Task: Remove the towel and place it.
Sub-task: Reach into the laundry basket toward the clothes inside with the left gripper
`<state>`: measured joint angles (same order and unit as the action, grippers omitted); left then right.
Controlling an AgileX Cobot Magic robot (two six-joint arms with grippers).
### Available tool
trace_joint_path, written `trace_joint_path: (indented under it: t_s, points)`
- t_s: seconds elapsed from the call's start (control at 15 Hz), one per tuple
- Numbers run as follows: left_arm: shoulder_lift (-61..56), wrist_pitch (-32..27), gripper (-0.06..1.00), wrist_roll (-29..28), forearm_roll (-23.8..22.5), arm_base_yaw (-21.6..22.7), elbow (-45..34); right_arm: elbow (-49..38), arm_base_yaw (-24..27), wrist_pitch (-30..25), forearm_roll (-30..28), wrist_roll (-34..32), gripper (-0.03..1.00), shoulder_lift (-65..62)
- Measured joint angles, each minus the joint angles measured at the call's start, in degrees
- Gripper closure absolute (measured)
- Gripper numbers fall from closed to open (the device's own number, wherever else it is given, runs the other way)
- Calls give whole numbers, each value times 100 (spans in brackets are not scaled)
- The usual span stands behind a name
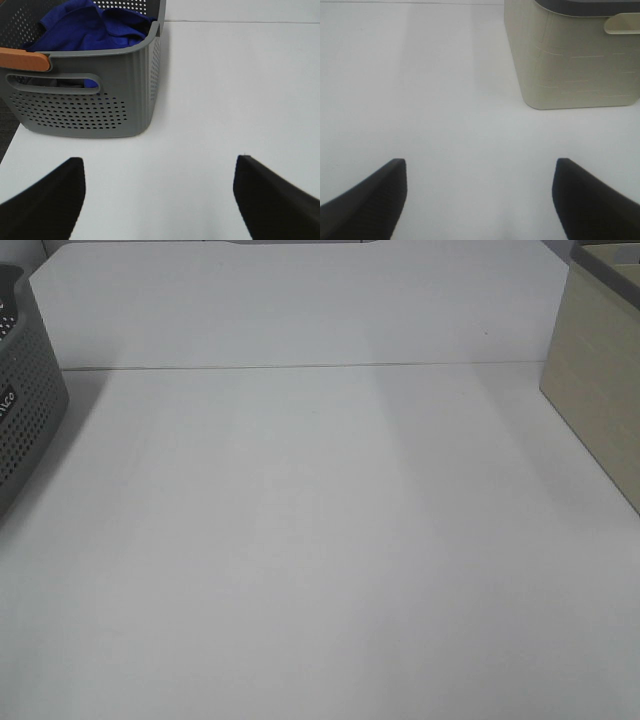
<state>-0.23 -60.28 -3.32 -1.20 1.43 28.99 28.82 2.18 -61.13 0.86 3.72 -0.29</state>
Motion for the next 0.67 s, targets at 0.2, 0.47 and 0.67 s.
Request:
trace_joint_path:
  t_s: [0.2, 0.47, 0.67]
  points:
    - [0, 0, 18, 155, 0, 0, 0, 0, 0, 0, 0, 0, 19, 0]
    - [0, 0, 14, 332, -11, 0, 0, 0, 0, 0, 0, 0, 19, 0]
    - [0, 0, -2, 332, -172, 0, 0, 0, 0, 0, 0, 0, 19, 0]
